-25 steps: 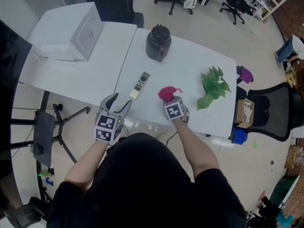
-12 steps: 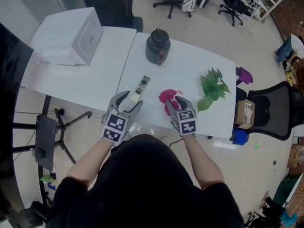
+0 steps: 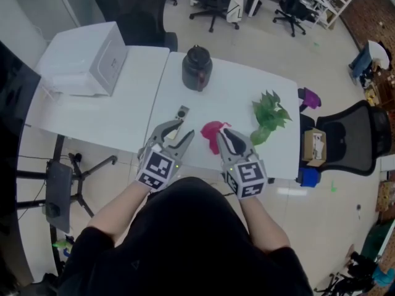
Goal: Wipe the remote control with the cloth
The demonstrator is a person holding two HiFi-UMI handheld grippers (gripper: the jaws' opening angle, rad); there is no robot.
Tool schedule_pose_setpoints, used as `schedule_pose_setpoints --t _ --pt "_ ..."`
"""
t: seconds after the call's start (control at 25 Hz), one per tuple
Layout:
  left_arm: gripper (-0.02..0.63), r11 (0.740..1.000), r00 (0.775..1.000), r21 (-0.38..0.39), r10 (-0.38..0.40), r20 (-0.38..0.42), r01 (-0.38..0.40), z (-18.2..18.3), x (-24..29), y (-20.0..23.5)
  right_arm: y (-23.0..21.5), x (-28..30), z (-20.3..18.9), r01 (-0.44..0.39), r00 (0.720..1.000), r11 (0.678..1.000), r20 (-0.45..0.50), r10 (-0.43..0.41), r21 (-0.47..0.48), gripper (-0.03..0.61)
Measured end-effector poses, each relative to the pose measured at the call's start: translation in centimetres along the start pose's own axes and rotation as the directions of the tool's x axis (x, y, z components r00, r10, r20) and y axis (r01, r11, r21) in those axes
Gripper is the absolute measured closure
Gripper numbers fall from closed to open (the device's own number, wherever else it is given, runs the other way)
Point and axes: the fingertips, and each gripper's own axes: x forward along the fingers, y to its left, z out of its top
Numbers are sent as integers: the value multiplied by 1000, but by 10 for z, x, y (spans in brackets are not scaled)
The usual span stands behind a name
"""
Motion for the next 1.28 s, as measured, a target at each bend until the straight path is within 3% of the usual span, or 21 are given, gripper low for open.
schedule_pose_setpoints --t 0.4,1.28 --pt "609 1000 1000 15 9 -10 -9 -2 -3 -2 13 -6 -5 -19 1000 1000 6 19 -8 563" --pt "612 1000 1000 9 17 -11 -17 -1 -8 -1 22 -5 -5 -55 999 998 -2 54 -29 571"
